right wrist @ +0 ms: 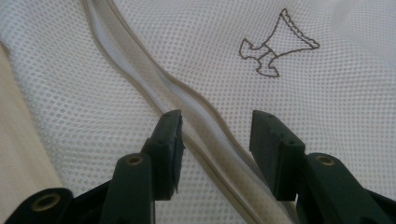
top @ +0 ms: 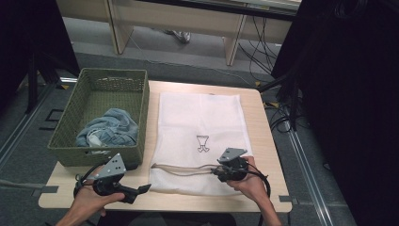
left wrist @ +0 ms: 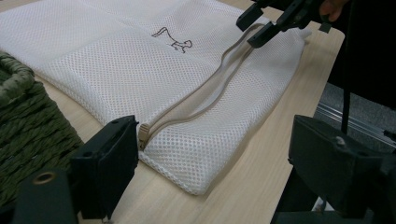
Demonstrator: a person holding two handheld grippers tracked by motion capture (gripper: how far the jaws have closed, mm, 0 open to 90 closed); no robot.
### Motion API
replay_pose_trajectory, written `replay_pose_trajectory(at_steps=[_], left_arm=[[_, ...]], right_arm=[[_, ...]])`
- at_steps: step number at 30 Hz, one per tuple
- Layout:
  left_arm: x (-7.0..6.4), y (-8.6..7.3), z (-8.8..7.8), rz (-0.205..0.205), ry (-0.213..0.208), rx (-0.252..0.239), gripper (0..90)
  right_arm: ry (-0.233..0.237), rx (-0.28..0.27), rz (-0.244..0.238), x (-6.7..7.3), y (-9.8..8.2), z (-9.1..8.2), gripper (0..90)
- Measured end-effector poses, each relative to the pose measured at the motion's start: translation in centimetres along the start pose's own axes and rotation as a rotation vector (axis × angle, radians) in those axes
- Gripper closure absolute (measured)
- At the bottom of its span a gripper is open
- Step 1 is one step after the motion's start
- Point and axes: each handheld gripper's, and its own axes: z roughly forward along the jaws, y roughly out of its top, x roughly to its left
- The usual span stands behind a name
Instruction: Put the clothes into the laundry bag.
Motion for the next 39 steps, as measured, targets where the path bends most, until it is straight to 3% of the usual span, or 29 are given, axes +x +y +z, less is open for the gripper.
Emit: replay_pose_trajectory(at_steps=[3, 5, 8, 10, 11, 14, 18, 25, 29, 32, 34, 35, 37, 38, 39], left_arm=[[0.0, 0.0, 0.1, -0.006, -0.014, -0.004, 15.5], [0.0, 0.0, 0.1, -0.007, -0.01, -0.004, 15.5], [0.1, 0.0, 0.1, 0.002, -0.008, 0.003, 15.5], [0.0, 0.0, 0.1, -0.002, -0.006, 0.003, 15.5], [0.1, 0.0, 0.0, 0.008, -0.006, 0.003, 15.5], [0.1, -0.1, 0.1, -0.014, -0.003, 0.0, 15.5], [0.1, -0.1, 0.1, -0.007, -0.003, 0.003, 15.6], [0.1, 0.0, 0.1, -0.004, 0.001, 0.005, 15.7], [0.3, 0.0, 0.0, 0.015, -0.005, 0.002, 15.7], [0.3, 0.1, -0.1, 0.015, 0.007, 0.001, 17.3], [0.2, 0.1, -0.3, -0.004, 0.013, -0.003, 17.3], [0.4, 0.3, -0.4, 0.018, 0.024, -0.004, 17.2], [0.4, 0.4, -0.9, -0.001, 0.075, -0.016, 17.8], [0.4, 0.4, -0.9, -0.001, 0.075, -0.016, 18.3], [0.8, 0.7, -1.4, 0.018, 0.101, -0.027, 18.3]], right_arm=[[0.023, 0.026, -0.024, -0.1, 0.6, 1.0, 54.4], [0.035, 0.039, -0.011, -0.2, 1.0, 1.7, 54.0], [0.057, 0.061, -0.061, -0.4, 1.6, 2.8, 53.6], [0.062, 0.076, -0.045, -0.2, 1.8, 3.4, 53.5], [0.067, 0.086, -0.083, -0.3, 2.0, 3.9, 53.2], [0.086, 0.123, -0.107, -0.2, 2.1, 4.5, 52.5], [0.11, 0.144, -0.084, -0.6, 2.2, 5.0, 52.6], [0.169, 0.152, -0.093, -1.0, 2.7, 5.3, 73.2], [0.119, 0.145, -0.11, -1.0, 3.1, 5.5, 83.6], [0.084, 0.142, -0.101, -1.3, 3.6, 5.4, 85.0], [0.044, 0.103, -0.099, -1.5, 4.0, 5.3, 85.3], [0.03, 0.086, -0.065, -1.4, 4.2, 5.0, 85.3], [0.02, 0.056, -0.077, -1.7, 4.6, 4.6, 85.4], [0.02, 0.056, -0.077, -1.7, 4.6, 4.6, 85.4], [0.002, 0.047, -0.028, -1.4, 4.7, 4.4, 85.4]])
